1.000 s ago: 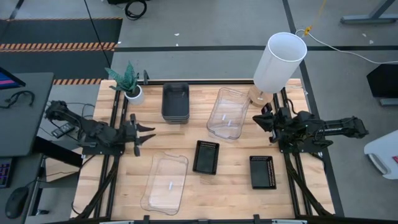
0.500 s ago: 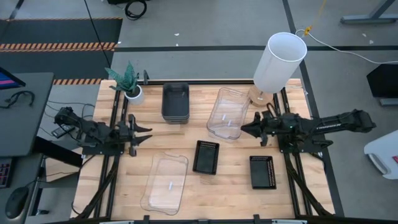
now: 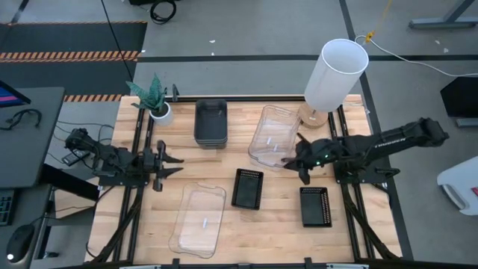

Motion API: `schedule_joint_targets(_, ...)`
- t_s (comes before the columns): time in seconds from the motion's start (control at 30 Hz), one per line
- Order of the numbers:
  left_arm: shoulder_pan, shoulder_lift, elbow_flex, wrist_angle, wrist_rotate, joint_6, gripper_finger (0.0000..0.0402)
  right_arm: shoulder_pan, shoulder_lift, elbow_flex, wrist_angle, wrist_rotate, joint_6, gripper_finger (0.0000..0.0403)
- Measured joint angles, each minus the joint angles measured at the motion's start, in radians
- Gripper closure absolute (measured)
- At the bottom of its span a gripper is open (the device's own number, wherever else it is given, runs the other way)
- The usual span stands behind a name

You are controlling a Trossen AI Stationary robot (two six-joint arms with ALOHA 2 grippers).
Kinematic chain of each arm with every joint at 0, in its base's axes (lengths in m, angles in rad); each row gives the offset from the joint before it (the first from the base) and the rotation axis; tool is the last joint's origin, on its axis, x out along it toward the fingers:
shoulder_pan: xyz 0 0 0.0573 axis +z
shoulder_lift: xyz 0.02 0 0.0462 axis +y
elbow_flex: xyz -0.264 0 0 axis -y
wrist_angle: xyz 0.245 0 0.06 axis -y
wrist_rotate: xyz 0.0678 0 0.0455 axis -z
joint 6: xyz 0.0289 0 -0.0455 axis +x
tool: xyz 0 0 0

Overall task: Stack baskets by color
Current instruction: Stack the right black bin on the black bins

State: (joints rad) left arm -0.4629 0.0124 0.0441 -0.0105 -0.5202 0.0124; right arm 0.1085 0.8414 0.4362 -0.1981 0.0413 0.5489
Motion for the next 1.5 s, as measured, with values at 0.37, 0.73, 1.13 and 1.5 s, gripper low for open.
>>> schedule_joint_targets(0.37, 0.000, 0.000, 0.001, -0.001, -0.035, 0.000, 0.0285, 0.142, 0.284, 0.294, -0.404, 0.157, 0.006, 0.0399)
schedule_joint_targets(0.73, 0.000, 0.000, 0.001, -0.001, -0.036, -0.001, 0.0285, 0.167, 0.585, 0.566, -0.792, 0.155, 0.034, 0.0397)
schedule_joint_targets(1.13, 0.000, 0.000, 0.001, -0.001, -0.036, -0.001, 0.0285, 0.224, 0.638, 0.597, -0.975, -0.009, 0.096, 0.0347)
schedule_joint_targets(1.5, 0.000, 0.000, 0.001, -0.001, -0.036, -0.001, 0.0285, 0.263, 0.661, 0.582, -1.013, -0.047, 0.096, 0.0219)
